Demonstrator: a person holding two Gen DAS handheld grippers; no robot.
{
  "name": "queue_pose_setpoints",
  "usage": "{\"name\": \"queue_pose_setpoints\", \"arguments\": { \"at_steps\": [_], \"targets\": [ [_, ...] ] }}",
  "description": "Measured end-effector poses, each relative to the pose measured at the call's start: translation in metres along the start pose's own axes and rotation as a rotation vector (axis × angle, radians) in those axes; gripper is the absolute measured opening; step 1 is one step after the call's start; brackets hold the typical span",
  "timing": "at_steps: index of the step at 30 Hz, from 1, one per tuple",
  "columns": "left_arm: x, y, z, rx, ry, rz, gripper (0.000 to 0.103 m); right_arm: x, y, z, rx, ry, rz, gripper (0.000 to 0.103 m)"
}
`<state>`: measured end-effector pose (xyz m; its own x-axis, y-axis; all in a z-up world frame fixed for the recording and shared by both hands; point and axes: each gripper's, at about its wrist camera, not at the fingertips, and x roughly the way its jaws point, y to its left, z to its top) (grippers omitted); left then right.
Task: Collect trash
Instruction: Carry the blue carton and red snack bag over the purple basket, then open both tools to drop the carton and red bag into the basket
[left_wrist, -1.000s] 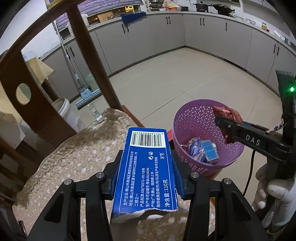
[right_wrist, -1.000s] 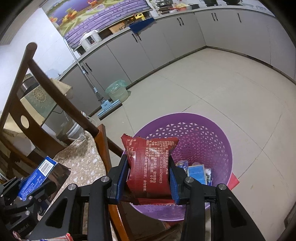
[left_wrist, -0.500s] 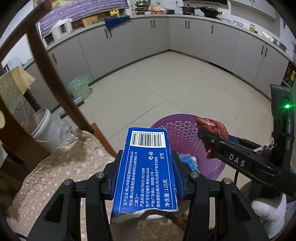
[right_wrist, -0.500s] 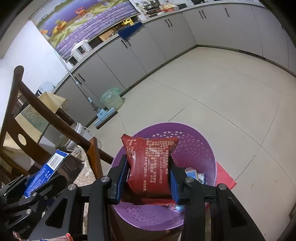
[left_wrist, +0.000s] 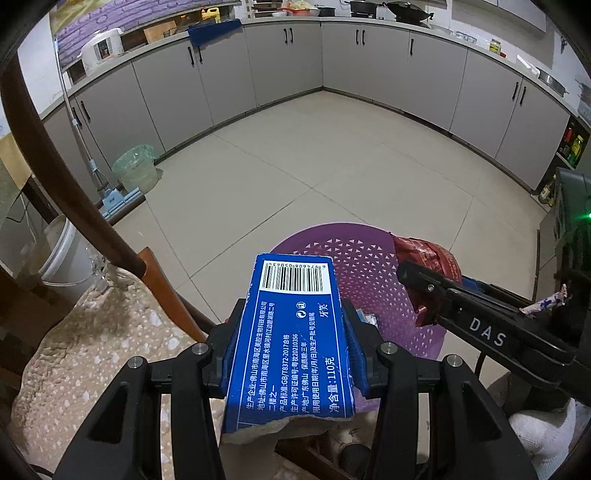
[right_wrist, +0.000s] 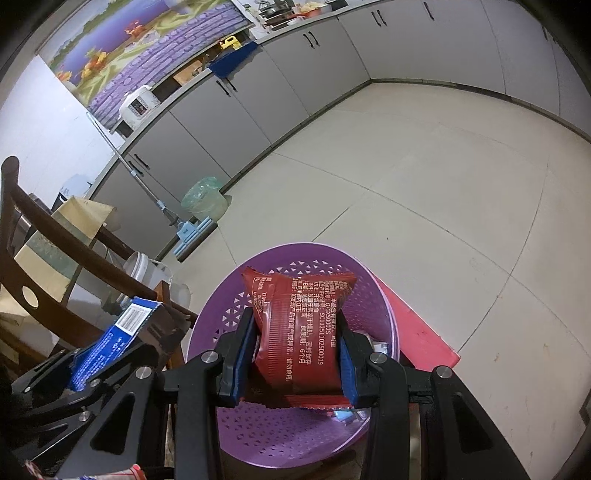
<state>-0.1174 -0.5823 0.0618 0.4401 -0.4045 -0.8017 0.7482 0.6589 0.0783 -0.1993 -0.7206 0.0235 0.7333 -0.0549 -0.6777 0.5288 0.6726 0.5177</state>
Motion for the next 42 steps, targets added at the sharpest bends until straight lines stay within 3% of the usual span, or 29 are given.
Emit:
{"name": "queue_pose_setpoints", "arguments": {
  "at_steps": [21,42],
  "targets": [
    [0.037,0.006,0.011,-0.032,0.067,-0.028,0.047,0.014,-0.014,0.008,0.053,0.017,-0.014,0.043],
    [0.050,0.014,0.010,-0.053,0.071,-0.051,0.047,0.016,-0.011,0.006,0.047,0.020,-0.023,0.043]
  ]
}}
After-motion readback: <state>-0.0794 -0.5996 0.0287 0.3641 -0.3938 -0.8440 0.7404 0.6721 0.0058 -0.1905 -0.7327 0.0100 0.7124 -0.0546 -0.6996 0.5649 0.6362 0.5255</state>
